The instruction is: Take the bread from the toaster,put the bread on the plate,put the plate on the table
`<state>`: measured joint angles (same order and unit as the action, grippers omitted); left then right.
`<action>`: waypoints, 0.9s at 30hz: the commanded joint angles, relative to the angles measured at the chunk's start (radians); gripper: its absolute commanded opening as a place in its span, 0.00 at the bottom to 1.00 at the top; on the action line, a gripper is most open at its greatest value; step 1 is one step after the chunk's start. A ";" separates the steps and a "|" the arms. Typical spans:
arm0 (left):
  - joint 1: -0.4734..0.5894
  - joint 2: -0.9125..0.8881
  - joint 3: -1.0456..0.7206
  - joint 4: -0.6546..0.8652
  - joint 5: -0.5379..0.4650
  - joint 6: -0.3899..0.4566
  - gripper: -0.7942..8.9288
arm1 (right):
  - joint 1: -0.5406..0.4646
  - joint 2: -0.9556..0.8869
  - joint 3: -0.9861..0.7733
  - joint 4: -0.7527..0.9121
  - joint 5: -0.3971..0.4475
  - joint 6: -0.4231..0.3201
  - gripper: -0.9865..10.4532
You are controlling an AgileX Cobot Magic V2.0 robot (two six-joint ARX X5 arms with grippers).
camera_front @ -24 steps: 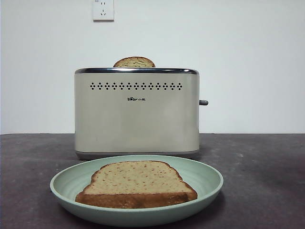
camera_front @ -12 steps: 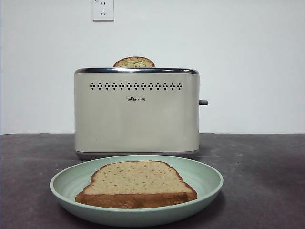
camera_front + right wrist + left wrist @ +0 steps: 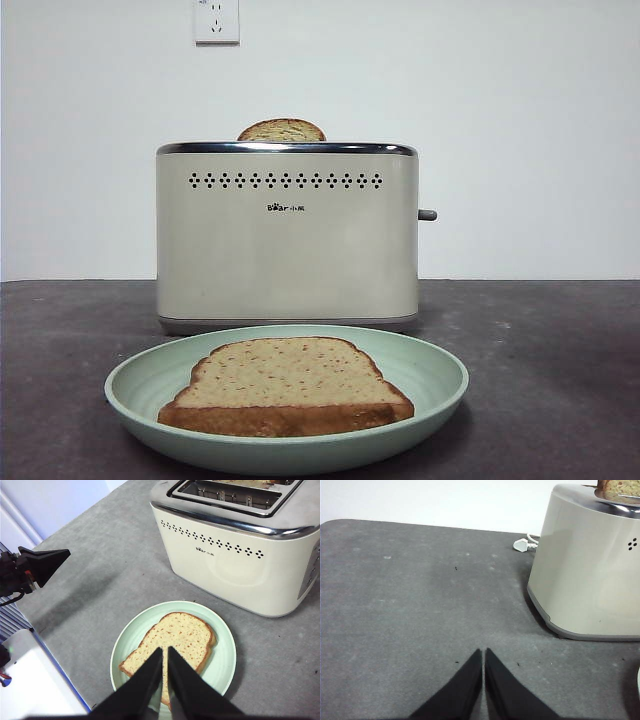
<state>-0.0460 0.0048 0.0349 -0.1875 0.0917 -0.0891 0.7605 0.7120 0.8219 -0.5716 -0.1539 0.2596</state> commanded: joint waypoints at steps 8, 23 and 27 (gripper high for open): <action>0.002 -0.002 -0.010 -0.022 0.002 -0.003 0.09 | -0.006 -0.001 0.011 0.013 0.024 -0.049 0.09; 0.002 -0.002 -0.010 -0.022 0.002 -0.003 0.09 | -0.612 -0.156 -0.080 0.152 0.013 -0.164 0.09; 0.002 -0.002 -0.010 -0.022 0.002 -0.003 0.09 | -0.706 -0.268 -0.226 0.311 0.013 -0.170 0.09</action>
<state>-0.0460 0.0048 0.0349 -0.1871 0.0917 -0.0895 0.0605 0.4587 0.6201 -0.2947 -0.1379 0.1036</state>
